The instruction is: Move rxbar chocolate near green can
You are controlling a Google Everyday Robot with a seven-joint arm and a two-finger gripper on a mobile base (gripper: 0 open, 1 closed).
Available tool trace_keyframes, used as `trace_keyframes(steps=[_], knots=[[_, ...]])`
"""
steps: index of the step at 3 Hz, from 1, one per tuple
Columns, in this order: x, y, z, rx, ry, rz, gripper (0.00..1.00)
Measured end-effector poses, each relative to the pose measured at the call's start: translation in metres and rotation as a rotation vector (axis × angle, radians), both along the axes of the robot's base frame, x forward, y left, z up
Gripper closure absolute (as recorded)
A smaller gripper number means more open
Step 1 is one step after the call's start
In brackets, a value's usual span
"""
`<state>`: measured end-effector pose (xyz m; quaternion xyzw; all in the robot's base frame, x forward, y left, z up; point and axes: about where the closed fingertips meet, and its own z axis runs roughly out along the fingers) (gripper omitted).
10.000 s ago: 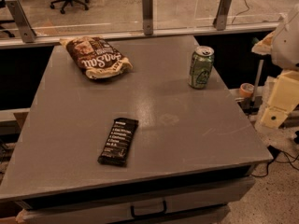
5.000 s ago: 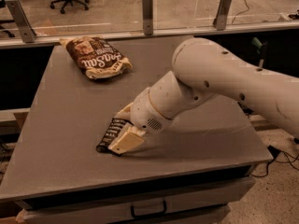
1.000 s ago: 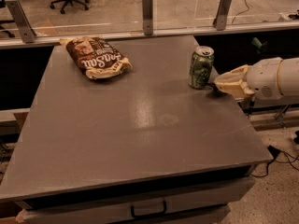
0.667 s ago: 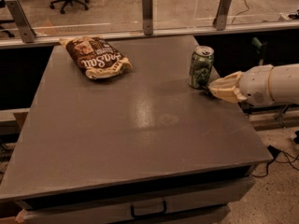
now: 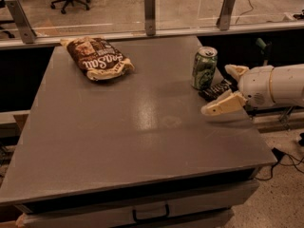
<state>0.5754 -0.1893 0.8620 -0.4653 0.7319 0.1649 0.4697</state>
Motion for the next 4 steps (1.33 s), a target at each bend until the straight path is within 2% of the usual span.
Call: trace_keyframes(steps=[1,2,3,4], knots=[[-0.001,-0.007,0.031,-0.019,-0.05,-0.003,0.0],[0.0,-0.022,0.08,-0.053,-0.101,0.001,0.0],[-0.005,-0.03,0.155,-0.168,-0.181,0.046,0.0],[-0.023,-0.032,0.237,-0.383,-0.305,0.078,0.0]])
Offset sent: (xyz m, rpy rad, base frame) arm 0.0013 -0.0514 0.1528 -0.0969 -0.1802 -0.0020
